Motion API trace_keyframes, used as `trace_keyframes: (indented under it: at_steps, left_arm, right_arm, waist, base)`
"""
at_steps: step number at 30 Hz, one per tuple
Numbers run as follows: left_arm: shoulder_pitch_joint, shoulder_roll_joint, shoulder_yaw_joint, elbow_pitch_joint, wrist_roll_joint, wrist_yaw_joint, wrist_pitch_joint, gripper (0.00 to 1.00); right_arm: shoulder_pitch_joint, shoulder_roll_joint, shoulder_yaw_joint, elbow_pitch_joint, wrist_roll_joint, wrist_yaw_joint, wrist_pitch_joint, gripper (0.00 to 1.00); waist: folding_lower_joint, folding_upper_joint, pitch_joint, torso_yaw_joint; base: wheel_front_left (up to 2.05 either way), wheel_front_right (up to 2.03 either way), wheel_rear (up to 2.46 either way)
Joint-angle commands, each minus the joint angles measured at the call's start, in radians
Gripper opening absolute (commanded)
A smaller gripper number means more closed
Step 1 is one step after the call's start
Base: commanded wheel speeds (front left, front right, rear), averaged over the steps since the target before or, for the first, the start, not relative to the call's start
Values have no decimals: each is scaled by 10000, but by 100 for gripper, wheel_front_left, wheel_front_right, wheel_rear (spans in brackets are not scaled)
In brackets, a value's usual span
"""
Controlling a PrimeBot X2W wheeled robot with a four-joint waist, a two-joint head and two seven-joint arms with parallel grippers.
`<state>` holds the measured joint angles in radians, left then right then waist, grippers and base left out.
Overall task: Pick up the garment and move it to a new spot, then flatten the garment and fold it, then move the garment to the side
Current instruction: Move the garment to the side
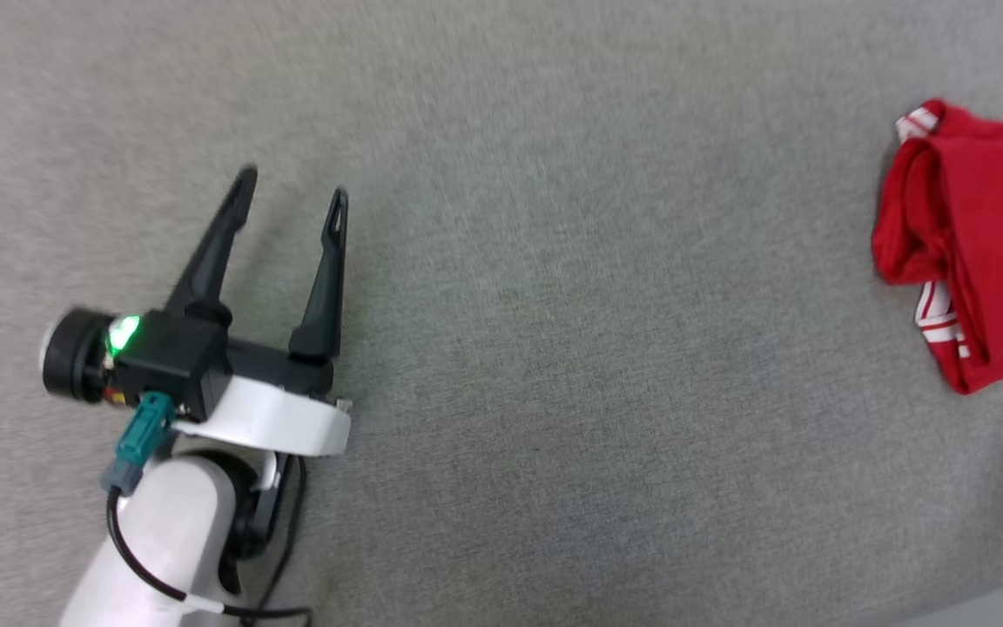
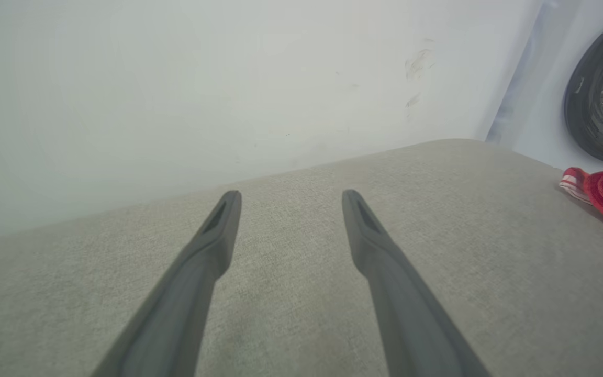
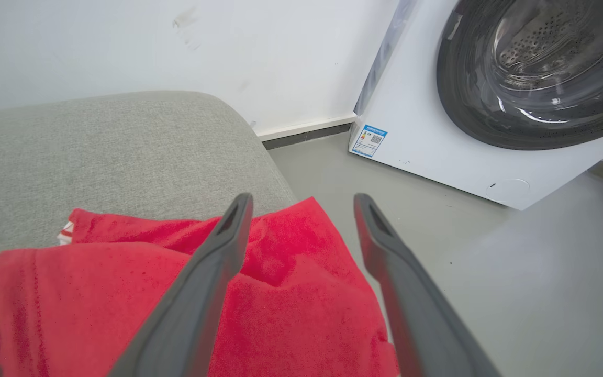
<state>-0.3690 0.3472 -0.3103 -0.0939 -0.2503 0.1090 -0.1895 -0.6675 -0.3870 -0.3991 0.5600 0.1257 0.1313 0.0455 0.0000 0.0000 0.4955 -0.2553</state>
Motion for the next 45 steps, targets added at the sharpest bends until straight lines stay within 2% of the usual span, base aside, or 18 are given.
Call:
trace_keyframes:
  at_steps: [1,14,16,17,29,36,45]
  left_arm:
    - [324,-86,50,157,-136,82,-111,100]
    - [1865,-592,313,1169,-851,484,-553,100]
    - [2080,-583,367,1269,-913,506,-576,100]
    - [2330,-610,463,1411,-1046,497,-633,100]
    - [3084,-806,934,1876,-1165,652,-753,100]
    - [3561,-702,1251,2122,-1137,671,-770,100]
    - [4116,-752,1443,2283,-1051,578,-774,100]
  right_arm:
    - [493,280,54,-252,-80,-12,-71,100]
    - [3643,2320,781,-2805,-38,-12,-880,100]
    - [3996,2614,1082,-3176,-67,-12,-963,100]
    - [4520,2826,1600,-3731,-32,-14,-1032,100]
    - [5984,3229,3080,-5501,29,-12,-1659,100]
    - [6973,3366,3079,-6385,-248,-12,-1387,100]
    - [8032,3382,3129,-7091,106,-12,-818,100]
  waist:
    - [0,0,-840,324]
    - [0,0,-2857,1251]
    - [0,0,-3087,1342]
    - [0,0,-3382,1494]
    - [0,0,-4330,2083]
    - [0,0,-4801,2300]
    - [0,0,-5170,2272]
  base:
    - [0,0,0]
    - [0,0,0]
    - [0,0,0]
    - [0,0,0]
    - [0,0,0]
    - [0,0,0]
    - [0,0,0]
